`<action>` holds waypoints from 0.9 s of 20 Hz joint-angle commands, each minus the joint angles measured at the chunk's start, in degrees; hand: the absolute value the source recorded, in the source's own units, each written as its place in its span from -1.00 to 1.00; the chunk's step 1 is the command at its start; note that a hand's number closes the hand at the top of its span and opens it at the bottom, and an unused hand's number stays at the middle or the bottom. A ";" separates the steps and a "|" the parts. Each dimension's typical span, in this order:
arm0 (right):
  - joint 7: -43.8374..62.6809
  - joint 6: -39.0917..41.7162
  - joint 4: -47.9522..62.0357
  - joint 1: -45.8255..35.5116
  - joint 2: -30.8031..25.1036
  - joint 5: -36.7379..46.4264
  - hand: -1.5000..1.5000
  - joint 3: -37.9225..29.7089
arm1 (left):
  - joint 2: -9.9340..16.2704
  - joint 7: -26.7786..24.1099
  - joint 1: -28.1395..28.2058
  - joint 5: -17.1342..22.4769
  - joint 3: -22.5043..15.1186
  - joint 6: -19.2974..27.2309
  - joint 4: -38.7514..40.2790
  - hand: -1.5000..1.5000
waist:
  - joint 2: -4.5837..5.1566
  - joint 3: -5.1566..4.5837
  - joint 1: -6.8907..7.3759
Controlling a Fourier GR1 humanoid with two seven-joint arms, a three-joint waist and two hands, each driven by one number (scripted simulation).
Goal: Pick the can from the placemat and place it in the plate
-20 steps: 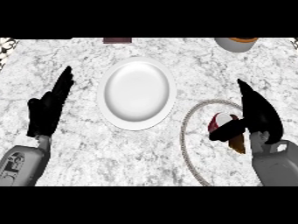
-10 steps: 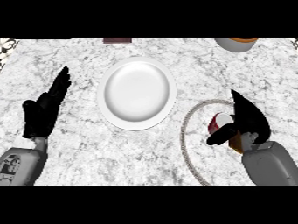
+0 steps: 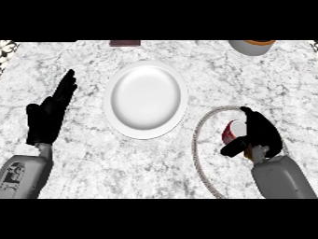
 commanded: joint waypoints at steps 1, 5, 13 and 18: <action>-1.14 0.75 0.78 -1.48 -1.11 2.07 1.00 -2.35 | 0.93 -1.87 -3.59 -0.03 3.34 -2.86 6.05 0.00 | 0.06 0.00 -0.14; -0.49 -1.27 2.56 -2.17 2.06 6.78 1.00 -1.29 | -0.21 1.75 2.37 -1.24 2.11 -2.75 -3.97 0.00 | -0.02 0.01 0.19; -9.67 -1.92 -0.30 4.98 -1.43 11.02 1.00 0.08 | -3.76 -2.98 1.37 -3.26 2.68 -2.18 2.10 0.00 | 0.02 0.00 -0.12; -17.36 -3.43 -4.47 11.10 -5.19 14.53 1.00 4.39 | -2.60 1.08 -1.55 -2.76 3.90 -2.89 0.34 0.00 | -0.02 0.02 -0.17</action>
